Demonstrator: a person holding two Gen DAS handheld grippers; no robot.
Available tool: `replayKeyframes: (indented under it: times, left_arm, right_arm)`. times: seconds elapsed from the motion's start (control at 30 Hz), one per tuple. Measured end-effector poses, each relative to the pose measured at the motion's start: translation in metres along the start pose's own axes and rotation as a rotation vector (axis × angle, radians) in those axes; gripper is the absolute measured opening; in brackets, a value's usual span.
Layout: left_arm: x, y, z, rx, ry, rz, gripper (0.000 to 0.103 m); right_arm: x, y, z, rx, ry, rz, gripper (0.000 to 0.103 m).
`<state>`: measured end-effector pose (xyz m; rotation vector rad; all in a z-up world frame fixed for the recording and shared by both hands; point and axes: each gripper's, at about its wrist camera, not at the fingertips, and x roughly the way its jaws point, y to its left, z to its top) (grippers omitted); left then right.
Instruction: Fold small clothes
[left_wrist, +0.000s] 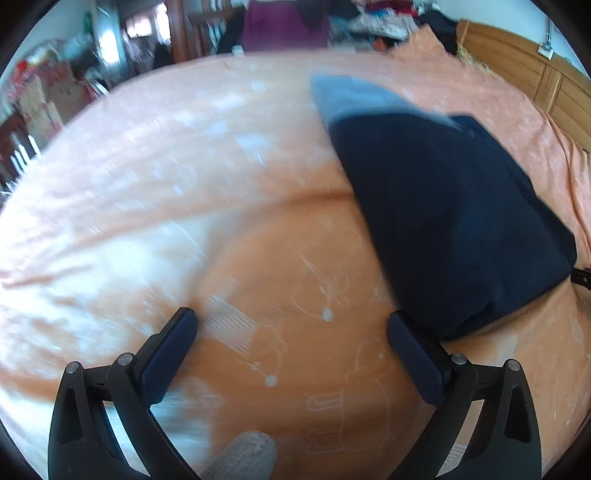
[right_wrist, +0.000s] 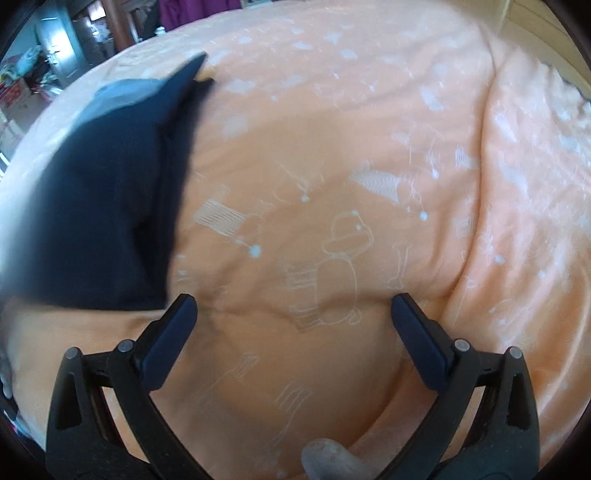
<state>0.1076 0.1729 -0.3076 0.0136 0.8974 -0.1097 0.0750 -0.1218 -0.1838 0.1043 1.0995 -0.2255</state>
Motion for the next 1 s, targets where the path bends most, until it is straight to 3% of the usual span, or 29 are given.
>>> replayKeyframes:
  times: [0.13, 0.23, 0.3, 0.4, 0.53, 0.83, 1.0]
  left_arm:
    - [-0.059, -0.004, 0.018, 0.001, -0.149, 0.043, 0.103]
    - [-0.131, -0.013, 0.035, 0.007, -0.319, 0.082, 0.103]
    - [-0.184, -0.020, 0.043, -0.004, -0.440, 0.108, 0.103]
    - [-0.229, -0.023, 0.050, -0.033, -0.518, 0.071, 0.103]
    - [-0.252, -0.030, 0.050, -0.037, -0.515, 0.024, 0.103]
    - [-0.258, -0.050, 0.028, -0.021, -0.437, -0.033, 0.103]
    - [-0.258, -0.051, 0.026, -0.041, -0.430, -0.051, 0.103]
  right_arm:
    - [-0.065, 0.020, 0.012, -0.050, -0.143, 0.030, 0.103]
    - [-0.153, 0.054, 0.017, -0.114, -0.363, 0.037, 0.103]
    - [-0.193, 0.073, 0.014, -0.133, -0.461, 0.053, 0.103]
    - [-0.209, 0.097, 0.013, -0.153, -0.451, 0.138, 0.103]
    - [-0.208, 0.118, 0.008, -0.210, -0.430, 0.118, 0.102]
    - [-0.205, 0.115, -0.005, -0.136, -0.356, 0.139, 0.102]
    - [-0.209, 0.112, -0.010, -0.115, -0.370, 0.113, 0.102]
